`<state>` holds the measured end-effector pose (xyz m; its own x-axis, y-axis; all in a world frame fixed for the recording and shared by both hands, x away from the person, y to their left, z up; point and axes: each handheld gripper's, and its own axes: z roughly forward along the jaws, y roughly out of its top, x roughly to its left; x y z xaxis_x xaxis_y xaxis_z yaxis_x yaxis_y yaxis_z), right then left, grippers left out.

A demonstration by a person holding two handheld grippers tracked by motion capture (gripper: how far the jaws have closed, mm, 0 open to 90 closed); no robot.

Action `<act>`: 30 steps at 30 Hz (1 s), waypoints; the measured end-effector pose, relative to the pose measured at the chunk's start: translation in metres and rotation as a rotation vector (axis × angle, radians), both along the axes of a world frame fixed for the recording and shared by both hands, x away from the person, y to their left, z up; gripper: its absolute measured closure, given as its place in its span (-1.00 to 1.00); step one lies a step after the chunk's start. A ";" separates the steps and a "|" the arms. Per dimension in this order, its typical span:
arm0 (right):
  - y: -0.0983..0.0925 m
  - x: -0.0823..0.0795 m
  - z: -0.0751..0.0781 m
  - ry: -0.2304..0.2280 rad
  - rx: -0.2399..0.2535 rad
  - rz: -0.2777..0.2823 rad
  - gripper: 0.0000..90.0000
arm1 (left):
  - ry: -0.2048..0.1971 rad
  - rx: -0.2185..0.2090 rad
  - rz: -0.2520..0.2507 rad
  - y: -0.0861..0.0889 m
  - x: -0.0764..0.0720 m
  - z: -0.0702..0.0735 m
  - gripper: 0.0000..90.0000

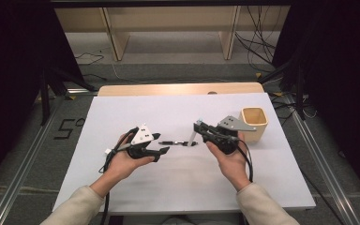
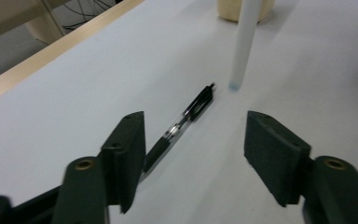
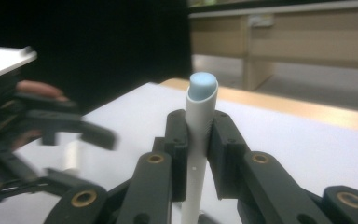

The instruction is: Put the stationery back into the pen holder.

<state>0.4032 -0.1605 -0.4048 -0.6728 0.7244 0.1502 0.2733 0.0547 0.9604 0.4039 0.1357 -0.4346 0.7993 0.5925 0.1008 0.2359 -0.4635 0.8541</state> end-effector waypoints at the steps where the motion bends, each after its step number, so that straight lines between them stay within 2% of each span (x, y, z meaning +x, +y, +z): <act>1: -0.006 0.001 0.003 -0.009 -0.002 -0.023 0.76 | 0.002 -0.004 0.006 0.003 0.000 0.000 -0.22; 3: -0.018 0.003 0.009 -0.023 -0.002 -0.066 0.76 | 0.003 0.002 0.022 0.009 0.000 -0.001 -0.26; 4: -0.030 0.005 0.014 -0.032 -0.005 -0.107 0.76 | 0.001 0.008 0.033 0.012 0.000 -0.001 -0.27; 5: -0.030 0.005 0.014 -0.032 -0.005 -0.107 0.76 | 0.003 0.014 0.039 0.016 0.000 -0.002 -0.27; 7: -0.040 0.007 0.019 -0.036 -0.011 -0.142 0.76 | 0.028 0.004 0.056 0.022 0.001 -0.003 -0.28; 11: -0.059 0.011 0.026 -0.043 0.007 -0.195 0.76 | 0.047 -0.007 0.082 0.032 0.001 -0.005 -0.29; 16: -0.072 0.014 0.029 -0.044 0.023 -0.233 0.76 | 0.045 -0.003 0.091 0.034 0.000 -0.008 -0.29; 25: -0.100 0.012 0.052 -0.126 0.044 -0.332 0.76 | 0.050 -0.004 0.108 0.039 0.001 -0.008 -0.30; 30: -0.114 0.011 0.061 -0.166 0.022 -0.397 0.76 | 0.054 -0.004 0.111 0.041 0.001 -0.009 -0.31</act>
